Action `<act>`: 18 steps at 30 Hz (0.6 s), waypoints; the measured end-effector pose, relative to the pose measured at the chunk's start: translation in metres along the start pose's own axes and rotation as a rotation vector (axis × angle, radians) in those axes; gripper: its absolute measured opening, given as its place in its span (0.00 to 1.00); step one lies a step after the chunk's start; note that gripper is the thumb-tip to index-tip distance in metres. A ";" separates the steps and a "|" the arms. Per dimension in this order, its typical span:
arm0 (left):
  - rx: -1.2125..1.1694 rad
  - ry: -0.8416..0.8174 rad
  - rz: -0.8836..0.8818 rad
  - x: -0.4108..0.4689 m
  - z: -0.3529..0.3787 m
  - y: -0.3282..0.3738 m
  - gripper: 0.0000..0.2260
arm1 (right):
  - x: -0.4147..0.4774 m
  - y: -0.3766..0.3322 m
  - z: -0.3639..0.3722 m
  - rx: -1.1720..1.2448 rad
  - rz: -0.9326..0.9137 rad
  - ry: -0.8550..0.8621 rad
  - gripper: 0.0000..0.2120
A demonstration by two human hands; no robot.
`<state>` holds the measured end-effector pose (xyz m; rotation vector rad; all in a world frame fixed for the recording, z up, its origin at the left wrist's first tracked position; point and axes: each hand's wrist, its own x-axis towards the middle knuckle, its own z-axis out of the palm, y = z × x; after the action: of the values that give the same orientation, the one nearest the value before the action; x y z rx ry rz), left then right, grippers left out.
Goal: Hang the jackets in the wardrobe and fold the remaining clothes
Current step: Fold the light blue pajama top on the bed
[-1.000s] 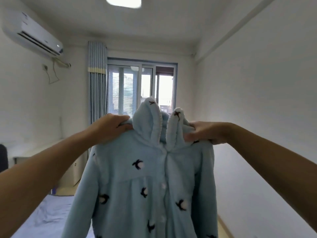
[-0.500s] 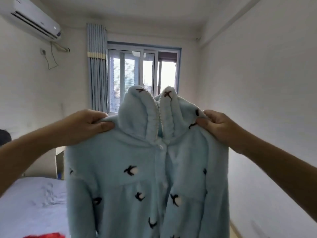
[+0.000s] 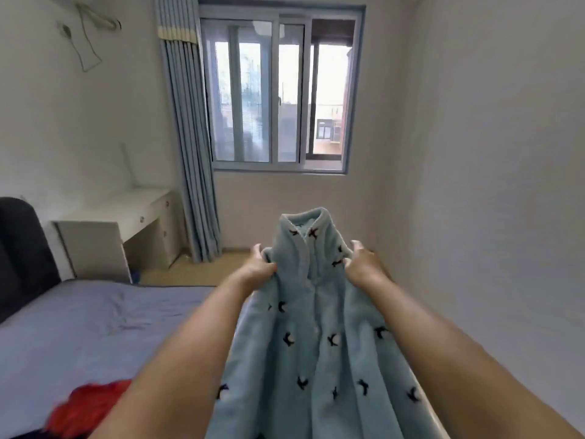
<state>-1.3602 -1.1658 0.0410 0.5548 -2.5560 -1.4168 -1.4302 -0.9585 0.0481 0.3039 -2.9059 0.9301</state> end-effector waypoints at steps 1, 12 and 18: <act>-0.088 -0.096 -0.037 -0.002 0.023 -0.020 0.32 | -0.001 0.011 0.031 0.015 0.005 -0.073 0.24; 0.418 -0.471 -0.340 -0.123 0.212 -0.365 0.25 | -0.156 0.223 0.281 -0.179 0.225 -0.742 0.18; 0.689 -0.732 -0.324 -0.202 0.287 -0.507 0.25 | -0.261 0.327 0.406 -0.229 0.247 -1.027 0.23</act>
<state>-1.1453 -1.1049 -0.5333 0.6435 -3.7293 -0.8594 -1.2481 -0.8910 -0.5017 0.5399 -4.0182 0.5165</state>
